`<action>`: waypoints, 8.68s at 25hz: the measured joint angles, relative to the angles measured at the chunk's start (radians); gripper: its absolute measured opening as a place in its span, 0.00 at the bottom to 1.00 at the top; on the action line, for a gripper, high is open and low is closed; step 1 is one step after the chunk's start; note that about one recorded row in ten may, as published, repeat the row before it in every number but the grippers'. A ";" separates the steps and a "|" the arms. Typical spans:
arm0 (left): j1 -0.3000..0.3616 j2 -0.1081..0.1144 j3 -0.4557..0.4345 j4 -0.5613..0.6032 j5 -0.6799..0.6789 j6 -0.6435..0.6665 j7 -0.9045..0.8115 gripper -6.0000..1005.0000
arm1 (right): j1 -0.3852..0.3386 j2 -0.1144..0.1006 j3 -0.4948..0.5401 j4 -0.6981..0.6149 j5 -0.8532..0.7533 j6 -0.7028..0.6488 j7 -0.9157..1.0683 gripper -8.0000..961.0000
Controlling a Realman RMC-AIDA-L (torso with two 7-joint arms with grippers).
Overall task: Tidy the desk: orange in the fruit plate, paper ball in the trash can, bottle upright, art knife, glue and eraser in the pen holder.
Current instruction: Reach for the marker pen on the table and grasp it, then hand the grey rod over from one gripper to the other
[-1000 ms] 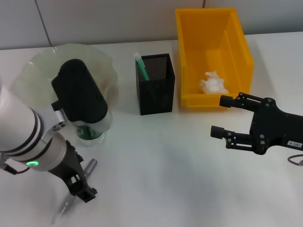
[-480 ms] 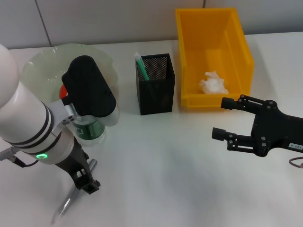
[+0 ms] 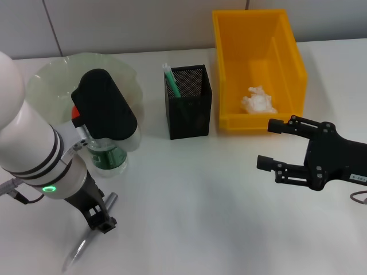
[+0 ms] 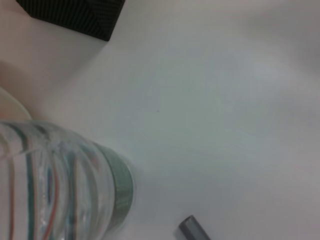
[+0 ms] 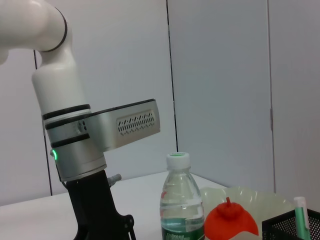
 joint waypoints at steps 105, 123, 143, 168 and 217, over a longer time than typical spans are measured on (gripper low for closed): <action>-0.080 -0.001 0.007 -0.022 -0.075 0.029 -0.004 0.17 | -0.003 0.000 0.028 0.012 -0.003 0.000 -0.003 0.82; -0.059 0.000 -0.022 0.221 -0.252 0.005 0.029 0.17 | -0.026 0.000 0.041 0.014 -0.007 0.000 -0.004 0.82; -0.047 0.006 -0.297 0.110 -0.595 -0.137 0.300 0.17 | -0.030 0.000 0.040 0.014 -0.006 0.000 -0.005 0.82; 0.033 0.006 -0.551 -0.254 -1.209 -0.241 0.764 0.17 | -0.032 0.000 0.068 0.024 0.001 0.000 -0.014 0.82; 0.015 0.000 -0.304 -0.783 -2.169 -0.253 1.065 0.17 | 0.112 0.005 0.096 0.108 0.246 -0.028 -0.182 0.82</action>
